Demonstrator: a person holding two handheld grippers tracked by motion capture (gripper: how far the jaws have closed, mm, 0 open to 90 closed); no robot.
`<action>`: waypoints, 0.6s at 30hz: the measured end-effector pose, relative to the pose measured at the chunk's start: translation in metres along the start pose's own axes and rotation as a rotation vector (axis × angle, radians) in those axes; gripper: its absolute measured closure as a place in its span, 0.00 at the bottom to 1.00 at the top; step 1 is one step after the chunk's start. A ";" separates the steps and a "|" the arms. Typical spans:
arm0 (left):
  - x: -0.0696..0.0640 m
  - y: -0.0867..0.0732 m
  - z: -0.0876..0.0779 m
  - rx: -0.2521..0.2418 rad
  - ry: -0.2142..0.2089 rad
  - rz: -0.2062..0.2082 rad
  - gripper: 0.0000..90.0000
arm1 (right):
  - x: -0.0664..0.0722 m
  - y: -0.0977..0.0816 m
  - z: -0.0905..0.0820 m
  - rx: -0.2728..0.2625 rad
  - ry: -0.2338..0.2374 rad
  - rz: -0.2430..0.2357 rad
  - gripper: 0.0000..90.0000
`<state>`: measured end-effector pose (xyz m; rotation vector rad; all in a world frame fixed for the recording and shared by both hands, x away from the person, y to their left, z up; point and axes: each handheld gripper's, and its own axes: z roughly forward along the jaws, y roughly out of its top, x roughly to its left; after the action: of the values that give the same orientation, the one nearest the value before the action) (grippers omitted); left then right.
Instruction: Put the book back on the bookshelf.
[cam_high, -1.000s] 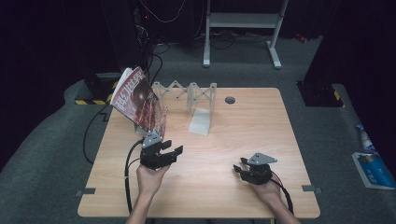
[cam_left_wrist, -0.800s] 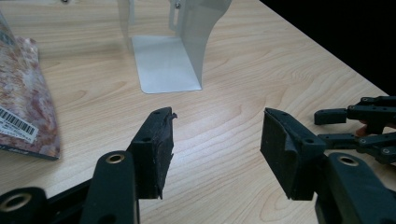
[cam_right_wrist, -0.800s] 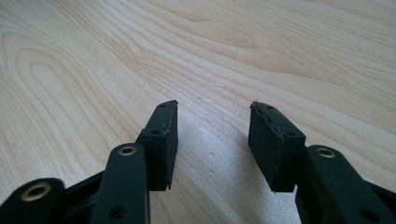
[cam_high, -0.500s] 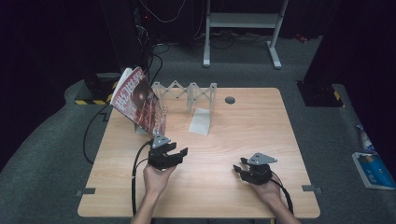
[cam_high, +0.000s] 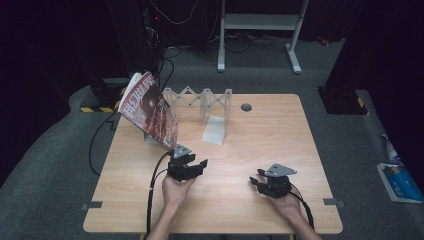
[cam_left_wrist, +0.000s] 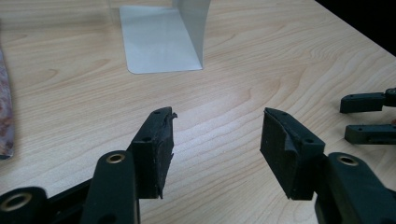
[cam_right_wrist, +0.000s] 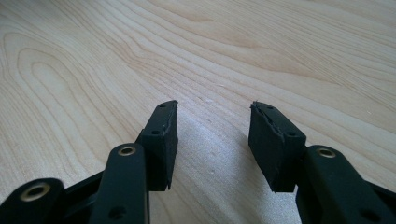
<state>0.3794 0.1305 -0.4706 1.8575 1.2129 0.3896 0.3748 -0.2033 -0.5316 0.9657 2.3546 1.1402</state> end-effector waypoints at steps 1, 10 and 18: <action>0.000 0.000 0.002 0.002 0.002 0.001 0.49 | 0.000 0.000 0.000 0.000 0.000 0.000 0.58; -0.002 -0.004 0.013 0.017 0.014 0.004 0.49 | 0.000 0.000 0.000 -0.001 0.001 -0.002 0.58; -0.003 -0.007 0.024 0.023 0.038 0.019 0.49 | 0.000 0.000 0.000 -0.002 0.001 -0.006 0.58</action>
<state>0.3893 0.1170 -0.4893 1.8905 1.2308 0.4240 0.3746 -0.2034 -0.5318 0.9568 2.3549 1.1411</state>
